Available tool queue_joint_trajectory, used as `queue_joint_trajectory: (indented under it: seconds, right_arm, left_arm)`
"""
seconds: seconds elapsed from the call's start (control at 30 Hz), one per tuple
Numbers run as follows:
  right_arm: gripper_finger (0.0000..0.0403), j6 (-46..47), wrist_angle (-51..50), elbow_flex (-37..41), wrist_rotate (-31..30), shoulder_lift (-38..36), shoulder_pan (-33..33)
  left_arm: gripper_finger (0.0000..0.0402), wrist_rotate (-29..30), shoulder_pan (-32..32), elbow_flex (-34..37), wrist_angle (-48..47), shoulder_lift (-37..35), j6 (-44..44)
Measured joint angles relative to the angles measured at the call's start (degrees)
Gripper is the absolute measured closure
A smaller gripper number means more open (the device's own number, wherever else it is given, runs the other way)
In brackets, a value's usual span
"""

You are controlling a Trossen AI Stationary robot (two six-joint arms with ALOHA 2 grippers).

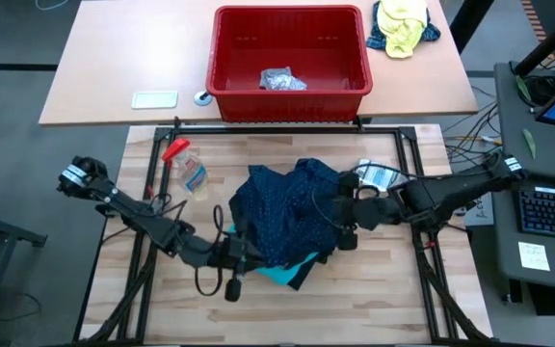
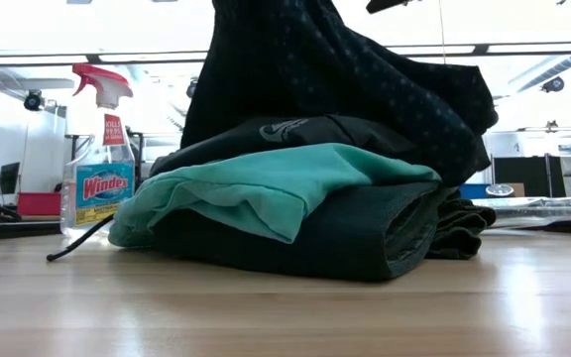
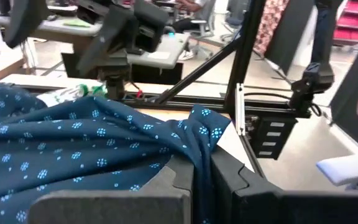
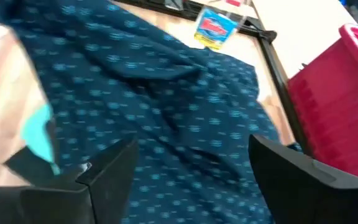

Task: Fold Laundry from Bin
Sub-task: Fold the blue polo shirt

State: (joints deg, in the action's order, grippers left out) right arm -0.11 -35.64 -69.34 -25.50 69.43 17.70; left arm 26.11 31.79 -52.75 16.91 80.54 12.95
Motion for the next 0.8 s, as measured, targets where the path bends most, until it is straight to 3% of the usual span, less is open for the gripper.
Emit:
queue_joint_trajectory:
  seconds: [0.13,0.33,0.53,0.67,0.8]
  right_arm:
    - [0.0092,-2.6,0.0,0.1,0.8,0.3,-3.4]
    - [0.0081,-5.8,4.0,2.3,11.0,4.0,-8.7]
    - [0.0103,-9.9,12.2,5.2,12.1,8.0,-11.9]
    - [0.0179,-11.7,18.7,6.9,12.0,8.1,-12.1]
    - [0.0326,-11.9,17.5,7.0,12.4,6.2,-11.9]
  left_arm:
    - [0.0401,3.7,1.8,0.0,0.0,0.8,1.6]
    - [0.0402,4.9,2.3,0.0,0.0,1.3,2.9]
    - [0.0401,5.0,2.3,0.0,-0.3,1.4,4.5]
    - [0.0401,6.2,2.3,0.0,-0.4,1.4,8.1]
    - [0.0401,7.0,2.5,0.0,-0.5,0.8,10.6]
